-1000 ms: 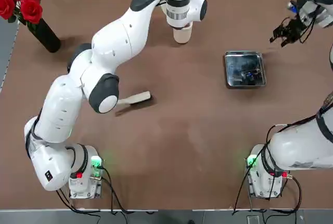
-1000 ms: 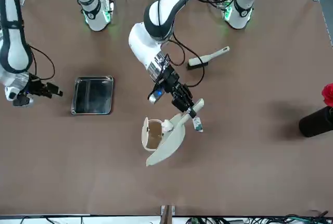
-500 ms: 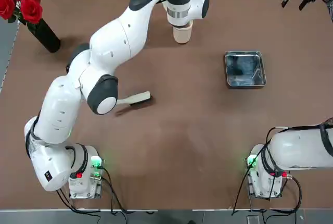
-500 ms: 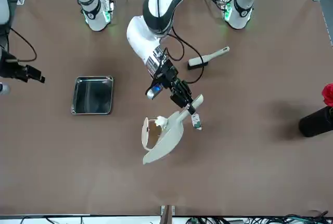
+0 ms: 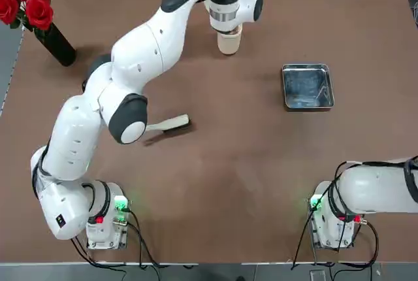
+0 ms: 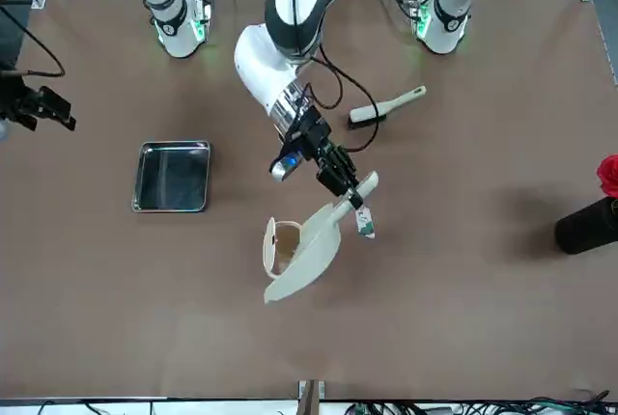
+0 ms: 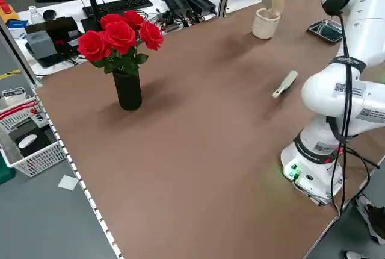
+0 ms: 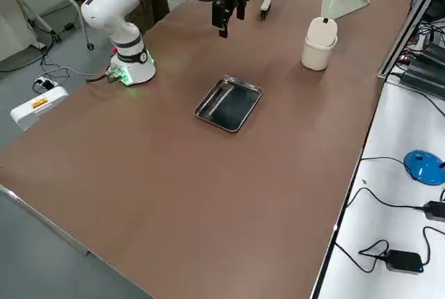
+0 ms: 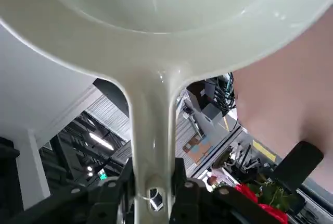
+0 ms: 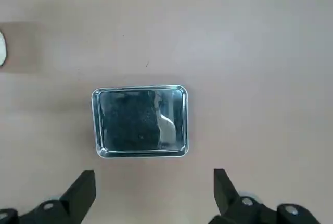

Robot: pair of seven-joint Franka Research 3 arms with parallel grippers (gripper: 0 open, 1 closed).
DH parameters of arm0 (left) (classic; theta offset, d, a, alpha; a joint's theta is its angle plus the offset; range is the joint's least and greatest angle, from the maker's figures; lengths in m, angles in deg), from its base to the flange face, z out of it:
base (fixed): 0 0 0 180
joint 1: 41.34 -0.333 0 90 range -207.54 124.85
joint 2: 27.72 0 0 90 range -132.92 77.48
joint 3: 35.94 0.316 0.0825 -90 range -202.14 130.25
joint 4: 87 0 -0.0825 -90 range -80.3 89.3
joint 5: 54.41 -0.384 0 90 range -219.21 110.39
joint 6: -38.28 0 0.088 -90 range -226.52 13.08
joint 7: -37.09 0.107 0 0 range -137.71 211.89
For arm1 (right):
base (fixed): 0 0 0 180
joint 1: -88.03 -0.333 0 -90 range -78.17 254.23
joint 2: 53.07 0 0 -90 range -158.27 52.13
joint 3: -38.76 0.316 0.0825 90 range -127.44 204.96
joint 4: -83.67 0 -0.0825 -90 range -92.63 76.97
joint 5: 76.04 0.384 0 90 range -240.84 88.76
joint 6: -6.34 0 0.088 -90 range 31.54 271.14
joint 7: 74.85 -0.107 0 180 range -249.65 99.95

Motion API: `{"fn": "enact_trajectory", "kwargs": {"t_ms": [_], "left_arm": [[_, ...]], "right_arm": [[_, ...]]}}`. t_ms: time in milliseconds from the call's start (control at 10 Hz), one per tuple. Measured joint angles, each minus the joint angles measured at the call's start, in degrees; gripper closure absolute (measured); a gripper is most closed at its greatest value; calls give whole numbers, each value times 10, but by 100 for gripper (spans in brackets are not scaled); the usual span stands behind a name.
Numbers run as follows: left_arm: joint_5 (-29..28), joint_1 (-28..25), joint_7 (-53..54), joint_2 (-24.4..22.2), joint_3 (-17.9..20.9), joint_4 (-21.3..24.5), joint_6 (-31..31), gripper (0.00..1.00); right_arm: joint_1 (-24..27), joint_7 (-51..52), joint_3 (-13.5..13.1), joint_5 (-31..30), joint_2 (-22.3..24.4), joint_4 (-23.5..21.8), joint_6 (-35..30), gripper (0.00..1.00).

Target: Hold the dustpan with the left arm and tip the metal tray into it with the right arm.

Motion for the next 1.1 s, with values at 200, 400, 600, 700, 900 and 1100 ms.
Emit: {"fn": "enact_trajectory", "kwargs": {"t_ms": [200,400,600,700,900,1100], "left_arm": [[73,-2,0,-20,0,-1,20,67],[181,-17,1,-54,1,0,45,67],[273,-56,13,-95,1,22,48,67],[318,-78,23,-119,0,43,45,67],[382,-120,48,-185,0,135,-12,67],[423,-161,55,-295,1,317,-147,67]], "right_arm": [[-6,-14,2,0,8,19,-28,0],[-11,-18,11,0,11,33,-41,0],[-15,-20,20,-1,10,34,-42,0],[-13,-20,31,-1,10,39,-42,0],[-1,-24,62,-2,10,62,-59,0],[5,-26,72,-2,9,67,-66,0]]}}
